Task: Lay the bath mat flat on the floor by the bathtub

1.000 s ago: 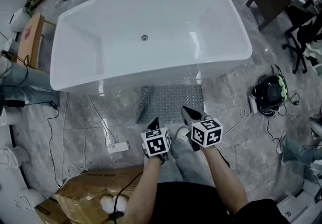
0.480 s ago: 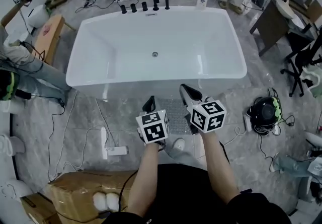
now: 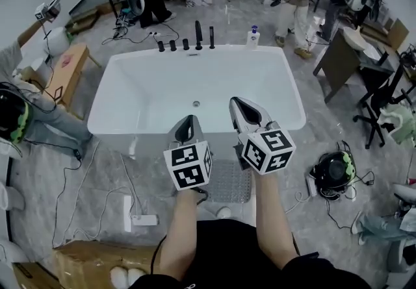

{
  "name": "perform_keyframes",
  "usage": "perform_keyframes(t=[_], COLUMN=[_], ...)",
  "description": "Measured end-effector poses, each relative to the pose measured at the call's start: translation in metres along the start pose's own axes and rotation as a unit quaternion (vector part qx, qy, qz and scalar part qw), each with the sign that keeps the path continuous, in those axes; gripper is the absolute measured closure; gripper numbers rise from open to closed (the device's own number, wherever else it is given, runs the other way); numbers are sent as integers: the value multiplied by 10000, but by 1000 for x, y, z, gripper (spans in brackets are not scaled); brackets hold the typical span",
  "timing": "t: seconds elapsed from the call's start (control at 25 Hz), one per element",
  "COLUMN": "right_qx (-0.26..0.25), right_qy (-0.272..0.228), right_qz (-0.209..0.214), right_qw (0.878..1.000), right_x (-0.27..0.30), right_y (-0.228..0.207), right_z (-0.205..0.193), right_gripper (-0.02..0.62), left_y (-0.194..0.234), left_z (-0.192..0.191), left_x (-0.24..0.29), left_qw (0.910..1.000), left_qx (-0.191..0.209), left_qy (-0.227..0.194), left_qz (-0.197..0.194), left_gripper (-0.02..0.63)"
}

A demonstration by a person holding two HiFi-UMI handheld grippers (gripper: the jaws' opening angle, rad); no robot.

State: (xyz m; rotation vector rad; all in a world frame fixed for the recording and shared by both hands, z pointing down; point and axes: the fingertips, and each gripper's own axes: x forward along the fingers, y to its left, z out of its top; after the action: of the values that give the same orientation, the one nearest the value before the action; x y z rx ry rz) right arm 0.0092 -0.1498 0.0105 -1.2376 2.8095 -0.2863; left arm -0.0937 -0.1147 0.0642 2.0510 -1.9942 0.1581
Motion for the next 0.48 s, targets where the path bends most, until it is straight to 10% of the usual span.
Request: perform_keyframes(t=[0.48], right_qx=[-332], right_qy=[-313], right_qz=[-540], right_qw=[9975], right_x=[-47], right_y=[-10], right_z=[30], right_gripper=[589], left_y=[-54], left_z=[35], left_x=[-14], left_qw=[9961], left_qx=[359], left_qy=[-479], left_qz=[-648], left_gripper=[601])
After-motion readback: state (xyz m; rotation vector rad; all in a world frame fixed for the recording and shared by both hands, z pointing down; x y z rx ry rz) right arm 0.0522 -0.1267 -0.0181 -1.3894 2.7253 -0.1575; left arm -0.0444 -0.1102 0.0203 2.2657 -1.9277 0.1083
